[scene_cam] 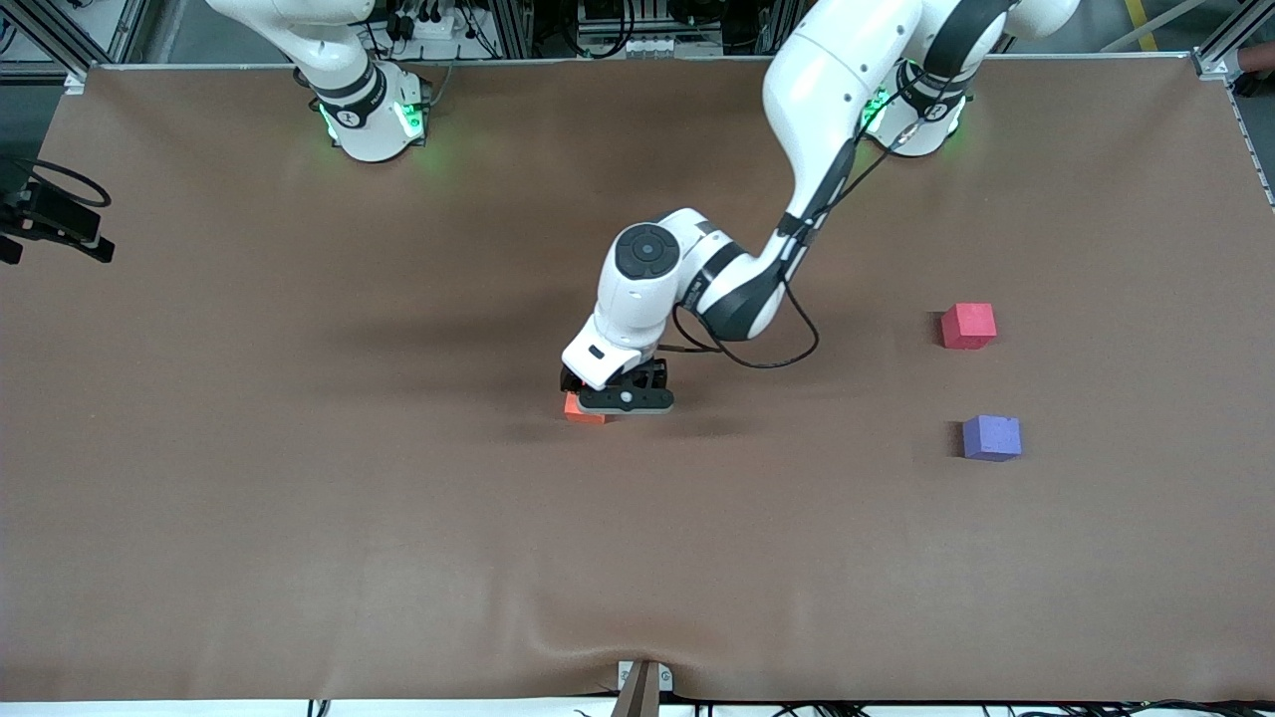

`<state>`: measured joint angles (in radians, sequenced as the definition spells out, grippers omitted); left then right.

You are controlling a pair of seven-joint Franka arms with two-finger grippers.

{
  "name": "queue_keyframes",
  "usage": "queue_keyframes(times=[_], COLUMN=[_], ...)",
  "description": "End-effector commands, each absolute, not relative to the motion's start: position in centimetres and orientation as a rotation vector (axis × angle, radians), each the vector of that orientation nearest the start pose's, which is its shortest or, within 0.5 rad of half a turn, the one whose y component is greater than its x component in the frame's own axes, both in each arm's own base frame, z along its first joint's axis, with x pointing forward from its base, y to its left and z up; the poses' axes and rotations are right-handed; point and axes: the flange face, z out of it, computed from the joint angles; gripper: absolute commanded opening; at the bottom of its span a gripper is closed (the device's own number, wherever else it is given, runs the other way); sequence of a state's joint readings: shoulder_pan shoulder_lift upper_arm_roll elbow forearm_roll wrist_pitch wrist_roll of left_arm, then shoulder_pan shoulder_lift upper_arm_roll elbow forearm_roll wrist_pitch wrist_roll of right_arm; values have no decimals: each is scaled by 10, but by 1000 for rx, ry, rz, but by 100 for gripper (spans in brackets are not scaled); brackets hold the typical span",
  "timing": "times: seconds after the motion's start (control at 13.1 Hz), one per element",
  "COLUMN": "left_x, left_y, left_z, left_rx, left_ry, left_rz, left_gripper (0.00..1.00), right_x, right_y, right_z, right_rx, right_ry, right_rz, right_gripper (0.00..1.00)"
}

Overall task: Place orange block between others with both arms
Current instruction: 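Lower the left gripper and close it on the orange cube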

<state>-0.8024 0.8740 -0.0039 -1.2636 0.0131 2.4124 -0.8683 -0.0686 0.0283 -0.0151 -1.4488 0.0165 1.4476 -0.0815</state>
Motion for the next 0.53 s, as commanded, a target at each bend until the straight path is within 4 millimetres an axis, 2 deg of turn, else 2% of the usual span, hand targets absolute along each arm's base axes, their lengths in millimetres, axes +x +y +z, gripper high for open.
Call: queue_keyframes(times=[0.0,0.23,0.46], left_x=[532,531,525], left_y=[-579,-581,-588], left_z=[246,230,232], left_rx=[-3345,-3362,-3360], left_ry=[-134,-122,-60], left_rz=[-386,-417,-439], left_gripper=[100,100,100], right_x=[546,546,546], right_y=[-43,-42,-39], right_z=[659,660,660], right_rx=[-3125,-3125,-3125], right_ry=[-7,-10,-17], right_rz=[48,46,46], right_gripper=[100,100,100])
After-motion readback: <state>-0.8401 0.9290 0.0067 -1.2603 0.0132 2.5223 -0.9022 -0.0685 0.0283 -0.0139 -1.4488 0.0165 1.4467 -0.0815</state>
